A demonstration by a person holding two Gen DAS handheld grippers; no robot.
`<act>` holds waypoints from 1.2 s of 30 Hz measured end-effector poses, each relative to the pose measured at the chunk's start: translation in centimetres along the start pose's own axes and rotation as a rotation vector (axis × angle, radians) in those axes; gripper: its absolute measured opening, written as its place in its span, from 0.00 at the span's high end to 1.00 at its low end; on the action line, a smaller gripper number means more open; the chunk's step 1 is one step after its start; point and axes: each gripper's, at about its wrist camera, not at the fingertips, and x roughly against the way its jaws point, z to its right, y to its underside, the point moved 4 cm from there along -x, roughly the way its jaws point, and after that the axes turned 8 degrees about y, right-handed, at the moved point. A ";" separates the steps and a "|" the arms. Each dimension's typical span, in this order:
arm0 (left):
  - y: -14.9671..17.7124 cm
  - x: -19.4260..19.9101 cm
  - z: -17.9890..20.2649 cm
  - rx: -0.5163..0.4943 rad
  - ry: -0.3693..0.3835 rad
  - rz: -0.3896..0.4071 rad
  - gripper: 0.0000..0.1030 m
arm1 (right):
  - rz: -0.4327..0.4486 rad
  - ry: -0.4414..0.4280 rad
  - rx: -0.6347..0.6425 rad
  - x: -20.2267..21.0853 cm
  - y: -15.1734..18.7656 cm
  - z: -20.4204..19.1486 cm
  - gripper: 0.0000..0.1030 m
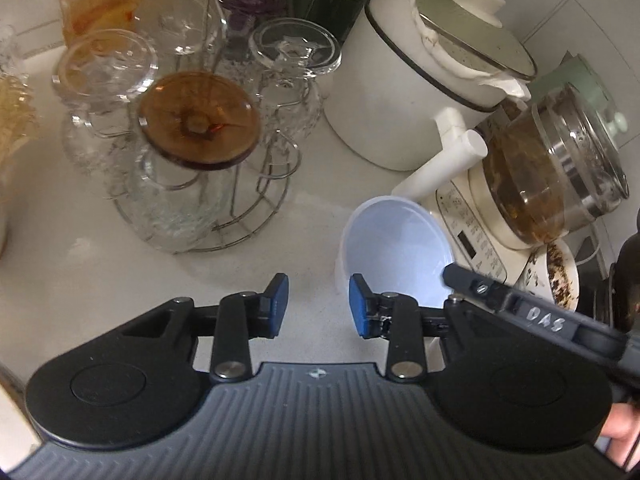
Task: Organize plates and bowls
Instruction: 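Move both grippers to the second translucent bowl and close on its rim, then lift the second translucent bowl with both grippers and carry it to the first bowl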
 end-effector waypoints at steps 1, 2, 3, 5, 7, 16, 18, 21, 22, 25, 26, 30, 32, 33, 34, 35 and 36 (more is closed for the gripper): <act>-0.2 -0.4 0.0 0.001 0.001 -0.004 0.63 | -0.017 0.001 -0.009 -0.4 0.0 0.2 0.53; -0.3 -0.8 0.1 -0.003 0.001 -0.005 0.63 | -0.033 0.008 -0.023 -0.8 0.1 0.4 0.53; -0.4 -1.2 0.3 -0.008 0.004 -0.005 0.63 | -0.051 0.013 -0.036 -1.2 0.2 0.6 0.53; -0.6 -1.9 0.4 -0.013 0.022 -0.015 0.63 | -0.077 0.008 -0.047 -1.8 0.4 0.7 0.53; -0.6 -2.6 0.5 -0.023 0.035 -0.037 0.63 | -0.084 0.003 -0.054 -2.1 0.6 0.7 0.54; -1.1 -5.1 0.3 -0.038 0.066 -0.096 0.63 | -0.076 0.022 -0.055 -3.3 0.0 0.4 0.59; -1.3 -5.5 0.2 -0.040 0.067 -0.106 0.63 | -0.069 0.041 -0.049 -3.6 -0.1 0.4 0.61; -1.4 -6.2 0.3 -0.061 0.078 -0.127 0.65 | -0.079 0.052 -0.060 -3.9 0.0 0.6 0.65; -1.4 -6.5 0.5 -0.074 0.080 -0.136 0.65 | -0.084 0.053 -0.063 -4.1 0.0 0.7 0.67; -1.5 -6.8 0.8 -0.115 0.063 -0.133 0.71 | -0.096 0.049 -0.076 -4.4 0.3 0.8 0.71; -1.5 -6.9 0.8 -0.119 0.062 -0.136 0.73 | -0.099 0.049 -0.078 -4.5 0.3 0.8 0.74; -1.4 -7.3 0.4 -0.105 0.077 -0.149 0.81 | -0.118 0.036 -0.102 -4.8 0.6 1.0 0.80; -1.4 -7.3 0.4 -0.113 0.079 -0.151 0.85 | -0.122 0.017 -0.114 -4.9 0.7 0.8 0.83; -1.4 -7.3 0.4 -0.119 0.077 -0.154 0.85 | -0.121 0.022 -0.106 -5.0 0.7 0.6 0.83; -1.4 -7.3 0.5 -0.123 0.075 -0.154 0.85 | -0.120 0.025 -0.101 -5.0 0.8 0.4 0.83; -1.4 -7.2 0.4 -0.125 0.072 -0.150 0.85 | -0.121 0.025 -0.099 -5.0 0.8 0.2 0.83; -1.4 -7.1 0.4 -0.126 0.073 -0.146 0.85 | -0.121 0.023 -0.097 -5.0 0.8 0.1 0.83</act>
